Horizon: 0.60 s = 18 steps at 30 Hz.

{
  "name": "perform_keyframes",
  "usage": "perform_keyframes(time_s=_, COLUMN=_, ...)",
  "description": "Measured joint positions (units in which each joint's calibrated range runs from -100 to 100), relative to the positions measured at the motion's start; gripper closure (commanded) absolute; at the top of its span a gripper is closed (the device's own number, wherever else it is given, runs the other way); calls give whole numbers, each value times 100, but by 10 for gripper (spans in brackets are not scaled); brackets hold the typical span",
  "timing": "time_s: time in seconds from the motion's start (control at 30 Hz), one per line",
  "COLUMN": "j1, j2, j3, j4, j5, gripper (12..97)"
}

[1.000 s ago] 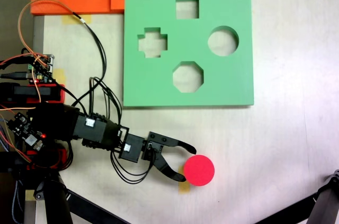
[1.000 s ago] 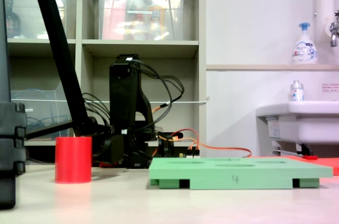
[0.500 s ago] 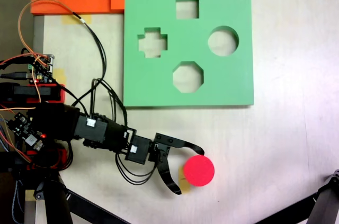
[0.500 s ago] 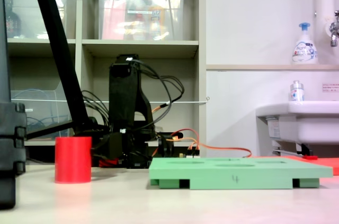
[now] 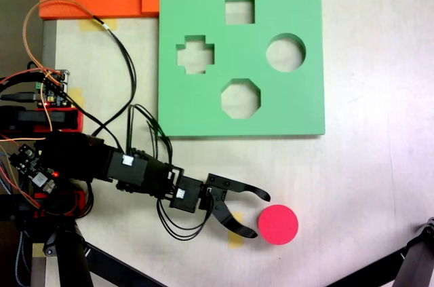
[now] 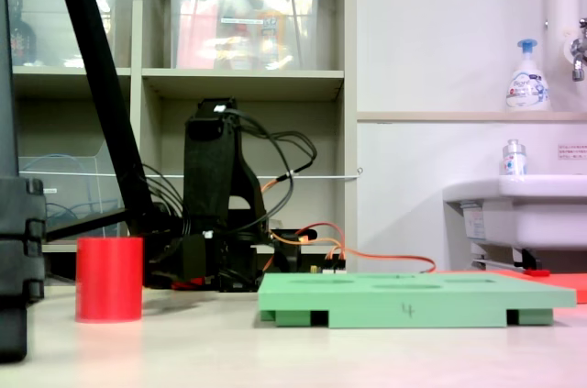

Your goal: Put the cylinder block into the corresponding hole

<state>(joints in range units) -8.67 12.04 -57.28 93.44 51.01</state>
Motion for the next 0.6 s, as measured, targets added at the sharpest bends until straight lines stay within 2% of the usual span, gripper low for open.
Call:
perform_keyframes(time_s=0.2, j1=5, j2=0, j3=10, j4=0, j5=0, gripper=699)
perform_keyframes(time_s=0.27, j1=0, j2=14, j3=0, j4=0, j5=0, gripper=653)
perform_keyframes(time_s=0.33, j1=0, j2=0, j3=10, j4=0, j5=0, gripper=546)
perform_keyframes(time_s=0.43, j1=-20, j2=14, j3=88, j4=0, j5=0, gripper=457)
perform_keyframes(time_s=0.6, j1=-29, j2=192, j3=480, j4=0, j5=0, gripper=453)
